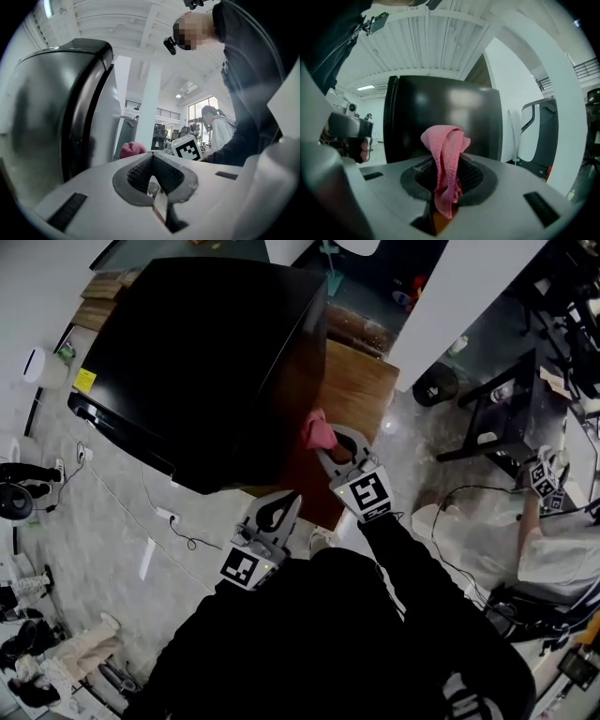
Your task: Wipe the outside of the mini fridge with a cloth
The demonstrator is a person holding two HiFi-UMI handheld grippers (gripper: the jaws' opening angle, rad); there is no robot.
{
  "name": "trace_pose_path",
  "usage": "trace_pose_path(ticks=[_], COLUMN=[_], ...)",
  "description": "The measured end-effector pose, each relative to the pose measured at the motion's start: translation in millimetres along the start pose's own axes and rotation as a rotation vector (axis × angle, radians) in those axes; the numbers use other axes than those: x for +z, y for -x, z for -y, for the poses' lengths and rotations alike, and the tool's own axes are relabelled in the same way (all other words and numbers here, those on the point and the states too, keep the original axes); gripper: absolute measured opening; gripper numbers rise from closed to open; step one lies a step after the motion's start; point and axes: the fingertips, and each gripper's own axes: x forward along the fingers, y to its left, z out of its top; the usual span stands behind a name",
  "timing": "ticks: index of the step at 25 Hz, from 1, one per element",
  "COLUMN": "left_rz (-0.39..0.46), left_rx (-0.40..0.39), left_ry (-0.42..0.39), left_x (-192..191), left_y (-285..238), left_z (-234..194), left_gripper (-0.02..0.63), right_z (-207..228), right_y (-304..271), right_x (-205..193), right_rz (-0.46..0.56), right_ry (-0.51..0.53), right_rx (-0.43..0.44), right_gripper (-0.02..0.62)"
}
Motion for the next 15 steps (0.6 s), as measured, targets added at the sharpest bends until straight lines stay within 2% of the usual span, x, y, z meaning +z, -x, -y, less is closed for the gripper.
trace_pose_path(ticks=[9,15], left_rz=[-0.092,-0.13], left_rx=[0.06,0.161], left_ry=[0.005,0.0], left_x=[-72,-105], left_y=[36,45], left_z=[-22,-44], left_gripper=[0.006,0.006], right_z=[-92,-115], right_y=[3,-10], right_x=[-66,-96], right_rz=[-0.057,-0.086], right_ry=[-0.042,-0.078], right_rx=[0.162,0.212], right_gripper=[0.087,0.087])
